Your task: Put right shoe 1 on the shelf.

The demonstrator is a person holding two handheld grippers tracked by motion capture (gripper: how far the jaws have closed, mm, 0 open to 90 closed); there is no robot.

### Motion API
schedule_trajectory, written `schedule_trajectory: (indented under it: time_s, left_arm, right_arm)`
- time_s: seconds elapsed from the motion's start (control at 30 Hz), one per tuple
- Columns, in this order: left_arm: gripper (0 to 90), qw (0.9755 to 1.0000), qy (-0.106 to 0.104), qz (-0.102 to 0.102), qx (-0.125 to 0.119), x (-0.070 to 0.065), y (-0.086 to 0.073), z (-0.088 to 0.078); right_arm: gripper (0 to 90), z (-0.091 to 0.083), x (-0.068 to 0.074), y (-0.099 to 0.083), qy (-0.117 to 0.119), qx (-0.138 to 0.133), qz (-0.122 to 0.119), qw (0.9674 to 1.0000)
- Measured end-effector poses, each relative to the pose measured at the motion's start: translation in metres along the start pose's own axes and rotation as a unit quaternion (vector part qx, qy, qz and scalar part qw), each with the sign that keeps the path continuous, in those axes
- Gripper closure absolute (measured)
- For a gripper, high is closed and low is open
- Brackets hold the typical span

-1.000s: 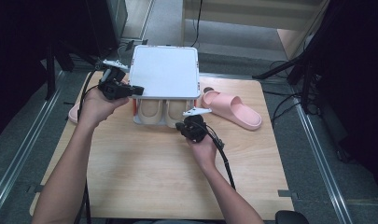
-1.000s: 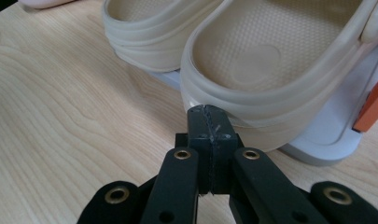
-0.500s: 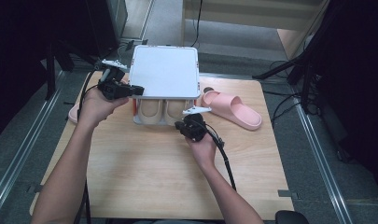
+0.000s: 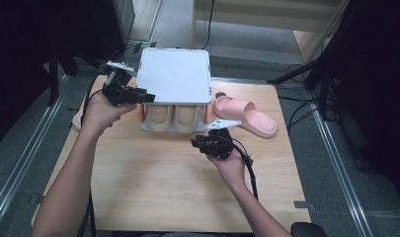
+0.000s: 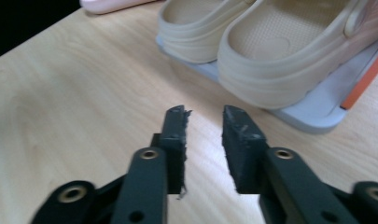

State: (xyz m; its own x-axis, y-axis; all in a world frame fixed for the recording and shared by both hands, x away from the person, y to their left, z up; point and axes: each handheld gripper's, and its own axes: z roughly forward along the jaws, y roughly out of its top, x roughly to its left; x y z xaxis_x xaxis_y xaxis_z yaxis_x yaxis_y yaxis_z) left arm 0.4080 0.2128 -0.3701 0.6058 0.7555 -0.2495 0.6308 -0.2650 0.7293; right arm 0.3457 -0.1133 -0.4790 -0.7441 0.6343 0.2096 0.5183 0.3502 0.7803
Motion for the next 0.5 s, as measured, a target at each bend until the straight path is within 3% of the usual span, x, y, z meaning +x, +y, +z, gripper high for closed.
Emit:
schedule_trajectory:
  time_s: [0.13, 0.3, 0.5]
  left_arm:
    - [42.2, 0.9999, -0.005, -0.011, 0.001, -0.004, -0.001, -0.008]
    - [40.3, 1.0, -0.003, 0.004, -0.004, -0.009, -0.007, -0.017]
    - [39.4, 0.9999, 0.007, -0.004, -0.007, -0.007, -0.017, -0.026]
  right_arm:
    - [62.5, -0.016, -0.002, -0.01, 0.01, -0.007, -0.002, 0.9999]
    - [54.6, -0.034, -0.007, -0.007, 0.04, -0.016, 0.009, 0.999]
    - [52.9, -0.046, -0.01, -0.011, 0.042, -0.006, -0.005, 0.9991]
